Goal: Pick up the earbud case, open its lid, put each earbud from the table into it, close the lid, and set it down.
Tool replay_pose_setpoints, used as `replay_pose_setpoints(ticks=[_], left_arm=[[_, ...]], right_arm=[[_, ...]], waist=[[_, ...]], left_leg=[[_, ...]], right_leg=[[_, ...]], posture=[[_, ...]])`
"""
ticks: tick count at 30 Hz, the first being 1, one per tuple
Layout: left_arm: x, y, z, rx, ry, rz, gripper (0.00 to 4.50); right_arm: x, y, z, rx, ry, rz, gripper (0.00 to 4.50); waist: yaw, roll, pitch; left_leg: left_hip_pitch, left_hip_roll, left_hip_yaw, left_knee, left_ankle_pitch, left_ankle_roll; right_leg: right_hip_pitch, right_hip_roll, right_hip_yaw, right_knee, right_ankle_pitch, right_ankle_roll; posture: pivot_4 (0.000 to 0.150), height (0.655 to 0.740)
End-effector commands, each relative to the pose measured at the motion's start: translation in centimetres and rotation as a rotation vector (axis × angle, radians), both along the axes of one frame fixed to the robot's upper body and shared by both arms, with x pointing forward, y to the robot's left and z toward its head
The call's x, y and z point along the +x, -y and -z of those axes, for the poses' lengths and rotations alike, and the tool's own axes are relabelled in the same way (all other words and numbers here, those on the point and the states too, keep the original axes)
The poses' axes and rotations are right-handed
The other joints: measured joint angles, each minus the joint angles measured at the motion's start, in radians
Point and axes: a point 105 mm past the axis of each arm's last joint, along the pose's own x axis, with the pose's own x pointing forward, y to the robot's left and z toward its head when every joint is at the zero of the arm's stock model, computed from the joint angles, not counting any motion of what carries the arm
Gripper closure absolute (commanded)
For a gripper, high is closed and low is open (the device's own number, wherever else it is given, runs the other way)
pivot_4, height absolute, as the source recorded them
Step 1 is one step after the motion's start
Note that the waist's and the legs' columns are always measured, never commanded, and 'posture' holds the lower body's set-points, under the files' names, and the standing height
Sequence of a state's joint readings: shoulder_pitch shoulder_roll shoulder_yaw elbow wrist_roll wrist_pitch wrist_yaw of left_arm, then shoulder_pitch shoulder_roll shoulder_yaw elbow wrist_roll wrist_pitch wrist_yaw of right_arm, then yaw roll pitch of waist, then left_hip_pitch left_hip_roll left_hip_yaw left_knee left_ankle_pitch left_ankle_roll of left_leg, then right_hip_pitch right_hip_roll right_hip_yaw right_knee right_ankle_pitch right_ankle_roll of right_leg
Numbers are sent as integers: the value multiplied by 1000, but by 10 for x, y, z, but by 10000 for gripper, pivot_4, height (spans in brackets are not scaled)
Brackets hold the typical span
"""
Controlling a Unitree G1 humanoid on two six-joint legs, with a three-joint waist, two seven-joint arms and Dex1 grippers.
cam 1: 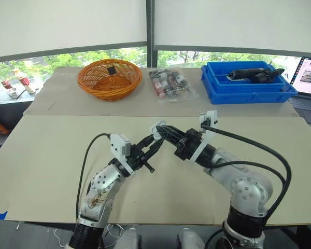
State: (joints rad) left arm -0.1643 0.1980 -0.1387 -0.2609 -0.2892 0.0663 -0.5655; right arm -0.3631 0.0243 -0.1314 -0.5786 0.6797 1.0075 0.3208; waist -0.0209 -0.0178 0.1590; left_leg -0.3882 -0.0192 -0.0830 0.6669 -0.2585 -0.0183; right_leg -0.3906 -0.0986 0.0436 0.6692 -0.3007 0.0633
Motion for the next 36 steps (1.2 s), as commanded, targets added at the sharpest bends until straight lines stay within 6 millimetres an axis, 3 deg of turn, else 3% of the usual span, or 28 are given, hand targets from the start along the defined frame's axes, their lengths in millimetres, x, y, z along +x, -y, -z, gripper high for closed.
replay_pose_setpoints(ticks=[1, 18, 35, 36], left_arm=[[-2, 2, -13, -12, 47, 6, 39702], [0, 6, -10, 16, 46, 13, 39702], [0, 8, -12, 21, 64, 0, 39702], [0, 8, -12, 21, 64, 0, 39702]], right_arm=[[0, -2, -7, 19, 58, 40, 41412], [-9, -21, 15, -62, 87, 31, 41412], [-5, -22, 36, -189, 97, 96, 41412], [-5, -21, 36, -185, 99, 101, 36412]], waist=[[-2, 0, 0], [-3, 0, 0], [-1, 0, 0], [-1, 0, 0]], left_leg=[[0, 0, 0, 0, 0, 0], [0, 0, 0, 0, 0, 0], [0, 0, 0, 0, 0, 0], [0, 0, 0, 0, 0, 0]], right_leg=[[0, 0, 0, 0, 0, 0], [0, 0, 0, 0, 0, 0], [0, 0, 0, -1, 0, 0], [0, 0, 0, -1, 0, 0]], posture=[[1500, 7400], [1500, 7400], [1500, 7400], [1500, 7400]])
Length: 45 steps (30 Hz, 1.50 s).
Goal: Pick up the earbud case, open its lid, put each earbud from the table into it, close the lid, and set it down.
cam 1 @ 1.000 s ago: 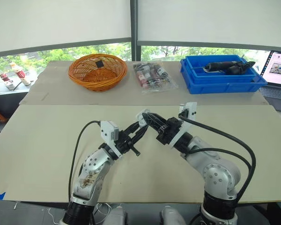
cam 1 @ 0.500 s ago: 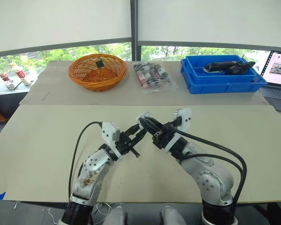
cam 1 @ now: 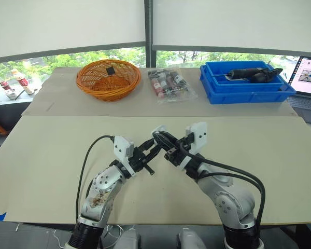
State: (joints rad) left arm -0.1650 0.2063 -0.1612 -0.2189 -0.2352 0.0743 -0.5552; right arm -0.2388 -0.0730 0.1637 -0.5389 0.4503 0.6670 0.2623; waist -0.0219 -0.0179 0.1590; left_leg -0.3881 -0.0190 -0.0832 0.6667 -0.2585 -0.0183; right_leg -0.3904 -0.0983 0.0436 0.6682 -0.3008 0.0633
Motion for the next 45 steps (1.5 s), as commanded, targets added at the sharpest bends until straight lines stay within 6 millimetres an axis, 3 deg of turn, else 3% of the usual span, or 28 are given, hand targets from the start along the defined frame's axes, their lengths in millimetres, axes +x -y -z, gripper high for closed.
replay_pose_setpoints(ticks=[1, 6, 10, 15, 17, 23, 29, 30, 34, 41, 45], left_arm=[[-5, 6, -28, -44, 104, 20, 39702], [-4, 3, -24, -29, 95, 11, 39702], [-3, 2, -21, -28, 85, 4, 39702], [-3, 0, -17, -28, 74, -1, 39702], [-3, -2, -16, -21, 72, -4, 39702], [-4, -9, -9, 17, 76, -7, 39702], [-6, -13, -4, 33, 75, -10, 39702], [-6, -13, -3, 34, 75, -11, 39702], [-6, -13, -2, 36, 73, -11, 39702], [-6, -14, 0, 43, 71, -10, 39702], [-7, -14, 0, 46, 70, -9, 39702]], right_arm=[[-3, -3, 9, -9, -26, -8, 30988], [-10, 10, -7, -7, 37, -12, 13988], [-22, 24, -13, -31, 54, -56, 13385], [-35, 55, -25, -139, 113, -86, 13385], [-40, 74, -26, -227, 147, -79, 13385], [-40, 172, 3, -470, 49, 156, 13385], [-72, 244, 49, -628, -88, 328, 13385], [-77, 251, 55, -634, -104, 349, 10876], [-90, 264, 70, -650, -139, 383, 487], [-94, 261, 79, -677, -143, 382, 0], [-81, 225, 70, -570, -84, 360, 0]], waist=[[0, 0, 0], [3, 0, 0], [7, 0, 0], [6, 0, 0], [10, 0, 0], [16, -1, 1], [15, 0, 0], [14, 0, 0], [14, 0, 0], [11, 0, 0], [11, 1, 0]], left_leg=[[0, 0, 0, 0, 0, 0], [0, 0, 0, 0, 0, 0], [0, 0, 0, 0, 0, 0], [0, 0, 0, 0, 0, 0], [0, 0, 1, 0, 0, 0], [0, 0, 2, 0, 0, 1], [1, 0, 3, 0, 0, 1], [2, 0, 3, 0, 0, 1], [2, 1, 3, 0, 0, 1], [2, 1, 3, 0, 0, 1], [2, 1, 3, -1, 0, 1]], right_leg=[[0, 0, 0, 0, 0, 0], [0, 0, 0, 0, 0, 0], [1, 0, 0, -2, 0, 0], [1, 0, 0, -3, 0, 0], [2, 0, 0, -3, 0, 0], [3, 0, 0, -4, 0, 0], [4, 0, 1, -3, 0, 0], [5, 0, 1, -4, 0, 0], [5, 0, 1, -4, 0, 0], [5, 0, 2, -4, 0, 0], [5, 0, 1, -4, 0, 0]], posture=[[1500, 7400], [1500, 7400], [1500, 7400], [1500, 7400], [1500, 7400], [1500, 7400], [1500, 7400], [1500, 7400], [1500, 7400], [1500, 7400], [1500, 7400]])
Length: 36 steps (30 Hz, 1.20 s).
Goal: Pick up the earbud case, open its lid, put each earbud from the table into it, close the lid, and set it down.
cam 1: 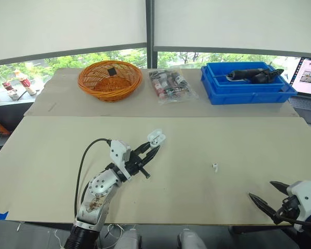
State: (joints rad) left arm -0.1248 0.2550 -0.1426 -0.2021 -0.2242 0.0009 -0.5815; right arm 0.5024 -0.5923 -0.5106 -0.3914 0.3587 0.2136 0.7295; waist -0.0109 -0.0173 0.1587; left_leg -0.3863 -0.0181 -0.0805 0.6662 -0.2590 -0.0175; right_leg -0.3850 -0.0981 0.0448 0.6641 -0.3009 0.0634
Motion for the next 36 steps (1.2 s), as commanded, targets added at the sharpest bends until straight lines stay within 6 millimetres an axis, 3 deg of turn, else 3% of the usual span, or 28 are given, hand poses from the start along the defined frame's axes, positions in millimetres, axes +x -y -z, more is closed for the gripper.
replay_pose_setpoints(ticks=[1, 9, 12, 17, 26, 27, 36], left_arm=[[-2, 1, -8, -2, 43, 8, 39702], [-5, 5, -6, 5, 37, 23, 39702], [-5, 5, -6, 7, 37, 23, 39702], [-5, 5, -6, 10, 36, 18, 39702], [-7, 5, -4, 12, 32, 17, 39702], [-7, 5, -4, 12, 33, 19, 39702], [-7, 6, -4, 14, 34, 24, 39702]], right_arm=[[12, -33, -15, 49, 87, -39, 0], [54, -83, -12, 148, 147, 43, 0], [64, -91, -2, 147, 134, 85, 0], [76, -92, 11, 139, 128, 187, 0], [75, -83, 28, 166, 42, 322, 0], [74, -84, 30, 172, 29, 327, 5235], [67, -88, 31, 171, -18, 300, 35994]], waist=[[-1, 0, 0], [1, 1, 0], [5, 1, -1], [1, 1, -1], [-1, 2, -1], [-1, 2, -1], [-1, 2, -1]], left_leg=[[0, 0, 0, 0, 0, 0], [0, 0, 0, 0, 0, 0], [-1, -1, -1, 0, 0, 0], [0, -1, -1, 0, 0, -1], [1, -1, -1, -1, 0, -1], [1, -1, -1, -1, 0, -1], [1, -1, -1, -1, 0, -1]], right_leg=[[0, 0, 0, 0, 0, 0], [-1, 0, 0, 0, 0, 0], [-2, 0, -1, 0, 0, 0], [-2, 0, 0, 1, 0, 0], [-1, 0, 0, 1, 0, 0], [-1, 0, 0, 1, 0, 0], [-1, 0, 0, 1, 0, 0]], posture=[[1500, 7400], [1500, 7400], [1500, 7400], [1500, 7400], [1500, 7400], [1500, 7400], [1500, 7400]])
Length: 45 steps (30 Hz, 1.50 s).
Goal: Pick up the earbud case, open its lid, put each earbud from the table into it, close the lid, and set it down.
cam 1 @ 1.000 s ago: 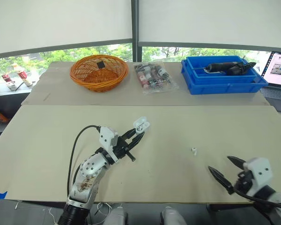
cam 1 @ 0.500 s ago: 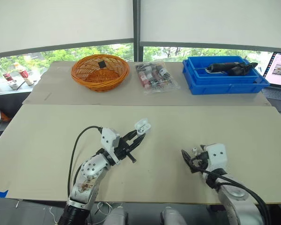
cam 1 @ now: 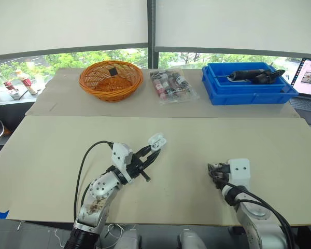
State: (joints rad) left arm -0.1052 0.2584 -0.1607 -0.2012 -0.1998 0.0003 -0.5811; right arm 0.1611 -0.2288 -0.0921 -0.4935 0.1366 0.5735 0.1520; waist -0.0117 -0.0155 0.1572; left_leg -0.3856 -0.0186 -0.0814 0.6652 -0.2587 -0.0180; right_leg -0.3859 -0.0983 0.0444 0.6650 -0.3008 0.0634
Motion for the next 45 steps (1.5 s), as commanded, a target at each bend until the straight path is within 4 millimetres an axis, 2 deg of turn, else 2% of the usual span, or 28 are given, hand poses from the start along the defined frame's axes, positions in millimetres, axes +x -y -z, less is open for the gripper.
replay_pose_setpoints(ticks=[1, 2, 6, 10, 13, 17, 20, 23, 28, 40, 41, 44, 45], left_arm=[[-4, 4, -12, -15, 52, 20, 39702], [-4, 4, -12, -14, 52, 20, 39702], [-5, 4, -12, -16, 48, 21, 39702], [-7, 7, -11, -16, 46, 32, 39702], [-9, 5, -11, -14, 44, 27, 39702], [-13, 1, -9, -14, 31, 2, 39702], [-20, 1, -5, -15, 15, -5, 39702], [-23, 1, -4, -17, 5, -8, 39702], [-25, 0, -3, -18, -4, -20, 39702], [-25, -5, -3, -11, -9, -42, 39702], [-25, -5, -3, -11, -9, -41, 39702], [-26, -4, -3, -11, -12, -39, 39702], [-26, -4, -3, -12, -14, -38, 39702]], right_arm=[[-6, 2, 5, -7, -46, -22, 38943], [-5, -1, 2, -10, -40, -57, 41738], [3, -19, -11, -52, -19, -332, 41896], [8, -18, -31, -175, 18, -678, 41896], [0, -5, -42, -293, 1, -931, 41896], [-15, 24, -40, -497, -145, -1223, 41896], [-27, 40, -35, -593, -231, -1372, 41896], [-35, 50, -30, -652, -282, -1464, 41896], [-41, 55, -24, -677, -328, -1548, 41896], [-39, 65, -15, -671, -416, -1529, 41896], [-39, 65, -15, -671, -414, -1528, 33896], [-39, 62, -17, -682, -383, -1530, 24914], [-39, 61, -19, -685, -371, -1530, 24634]], waist=[[-1, 0, 0], [-1, 0, 0], [-3, 0, 0], [-6, 0, 0], [-2, 0, 0], [0, -1, 1], [-1, -1, 1], [-1, -1, 1], [-1, -1, 1], [2, -1, 1], [3, -1, 1], [4, -1, 1], [5, -1, 1]], left_leg=[[0, 0, 0, 0, 0, 0], [0, 0, 0, 0, 0, 0], [0, 0, 0, 0, 0, 0], [0, 0, 1, 0, 0, 0], [0, 0, 1, 0, 0, 0], [0, 0, 2, 0, 0, 0], [0, 1, 2, 0, 0, 0], [0, 1, 2, 0, 0, 0], [1, 1, 2, 1, 0, 0], [1, 1, 2, 1, 0, 0], [1, 1, 2, 1, 0, 0], [1, 1, 2, 1, 0, 0], [1, 1, 2, 1, 0, 0]], right_leg=[[0, 0, 0, 0, 0, 0], [0, 0, 0, 0, 0, 0], [0, 0, 0, 0, 0, 0], [0, 0, 0, 0, 0, 0], [0, 0, 0, -1, 0, 0], [1, 0, 0, -2, 0, 0], [1, 0, 0, -2, 0, 0], [1, 0, 0, -2, 0, 0], [1, 0, 1, -1, 0, 0], [2, 0, 1, -1, 0, 0], [2, 0, 1, -1, 0, 0], [3, 0, 1, -1, 0, 0], [3, 0, 1, -1, 0, 0]], posture=[[1500, 7400], [1500, 7400], [1500, 7400], [1500, 7400], [1500, 7400], [1500, 7400], [1500, 7400], [1500, 7400], [1500, 7400], [1500, 7400], [1500, 7400], [1500, 7400], [1500, 7400]])
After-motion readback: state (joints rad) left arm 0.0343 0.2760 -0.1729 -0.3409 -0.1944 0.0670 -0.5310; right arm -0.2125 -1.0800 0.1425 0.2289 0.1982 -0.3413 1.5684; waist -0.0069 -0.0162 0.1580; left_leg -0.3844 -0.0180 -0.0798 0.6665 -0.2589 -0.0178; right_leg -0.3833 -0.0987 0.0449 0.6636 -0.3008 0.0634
